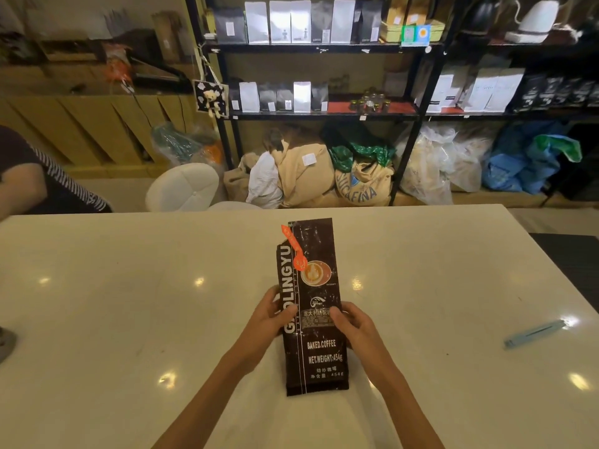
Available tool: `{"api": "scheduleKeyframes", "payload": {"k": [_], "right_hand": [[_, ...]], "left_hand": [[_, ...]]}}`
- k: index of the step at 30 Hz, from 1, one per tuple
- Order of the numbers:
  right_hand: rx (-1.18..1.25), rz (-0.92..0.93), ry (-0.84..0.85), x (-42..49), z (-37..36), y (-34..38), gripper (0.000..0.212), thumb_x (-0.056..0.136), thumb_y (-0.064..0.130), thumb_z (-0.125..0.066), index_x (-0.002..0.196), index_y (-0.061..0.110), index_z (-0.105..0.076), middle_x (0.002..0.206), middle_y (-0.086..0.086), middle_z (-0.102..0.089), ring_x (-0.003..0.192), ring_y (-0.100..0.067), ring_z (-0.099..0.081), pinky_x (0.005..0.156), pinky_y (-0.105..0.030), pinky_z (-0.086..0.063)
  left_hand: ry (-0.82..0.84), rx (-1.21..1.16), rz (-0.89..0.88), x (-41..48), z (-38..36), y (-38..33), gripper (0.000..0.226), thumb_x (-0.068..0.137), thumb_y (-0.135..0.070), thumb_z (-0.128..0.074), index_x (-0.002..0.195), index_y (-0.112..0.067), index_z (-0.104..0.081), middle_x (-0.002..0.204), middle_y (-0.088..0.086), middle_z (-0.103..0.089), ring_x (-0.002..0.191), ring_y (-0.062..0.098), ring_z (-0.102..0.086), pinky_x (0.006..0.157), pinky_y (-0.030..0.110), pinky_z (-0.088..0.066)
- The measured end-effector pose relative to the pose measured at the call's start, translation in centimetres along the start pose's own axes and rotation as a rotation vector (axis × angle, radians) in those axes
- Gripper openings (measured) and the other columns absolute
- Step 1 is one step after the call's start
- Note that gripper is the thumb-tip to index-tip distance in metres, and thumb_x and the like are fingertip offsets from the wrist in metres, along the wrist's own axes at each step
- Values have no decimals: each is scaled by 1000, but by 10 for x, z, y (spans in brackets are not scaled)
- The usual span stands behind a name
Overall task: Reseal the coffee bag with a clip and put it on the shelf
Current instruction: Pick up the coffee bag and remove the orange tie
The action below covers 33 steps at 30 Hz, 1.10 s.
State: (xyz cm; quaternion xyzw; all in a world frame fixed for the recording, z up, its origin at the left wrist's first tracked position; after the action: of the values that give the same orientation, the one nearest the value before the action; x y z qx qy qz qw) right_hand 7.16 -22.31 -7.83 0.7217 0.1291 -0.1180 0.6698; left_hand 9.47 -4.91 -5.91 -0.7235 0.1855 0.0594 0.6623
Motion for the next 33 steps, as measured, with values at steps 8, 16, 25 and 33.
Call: {"api": "scheduleKeyframes", "payload": {"k": [8,16,25,33], "right_hand": [[-41,95,-148,-1,12,10,17,94,22,-62,94,6,-68,86,-6,-79,81,-21,-76,70,-30,-60],[-134,89,75,-7,2,7,27,90,18,-67,115,19,-59,111,3,-73,100,-10,-72,78,-27,-60],[-90,78,72,-12,4,17,22,92,23,-64,113,22,-57,103,-4,-77,91,-17,-76,73,-29,-61],[-157,233,-70,-20,21,37,74,91,22,-67,147,45,-26,119,13,-65,97,-4,-71,71,-23,-60]], "left_hand": [[-162,38,-129,4,2,-30,19,94,-2,-56,101,-13,-70,85,-4,-79,79,11,-75,62,19,-57],[-74,81,-106,5,-3,-31,14,95,-5,-57,107,-12,-59,91,11,-78,82,24,-75,64,33,-61],[-134,-12,-139,3,-12,-29,15,97,-12,-54,111,-9,-58,97,9,-76,88,23,-74,71,36,-61],[-95,109,-240,15,-31,-50,18,95,-10,-57,101,-25,-65,99,-3,-75,91,13,-73,69,20,-58]]}}
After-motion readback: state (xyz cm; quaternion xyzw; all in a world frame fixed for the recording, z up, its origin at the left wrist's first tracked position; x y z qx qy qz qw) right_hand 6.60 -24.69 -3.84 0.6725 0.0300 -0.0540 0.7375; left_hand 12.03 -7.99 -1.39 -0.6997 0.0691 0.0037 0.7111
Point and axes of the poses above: each hand's wrist, its own x-axis towards the middle knuckle, its own z-axis out of the back of the hand, y = z × x, the point moved 9 cm from there along x, towards the middle knuckle
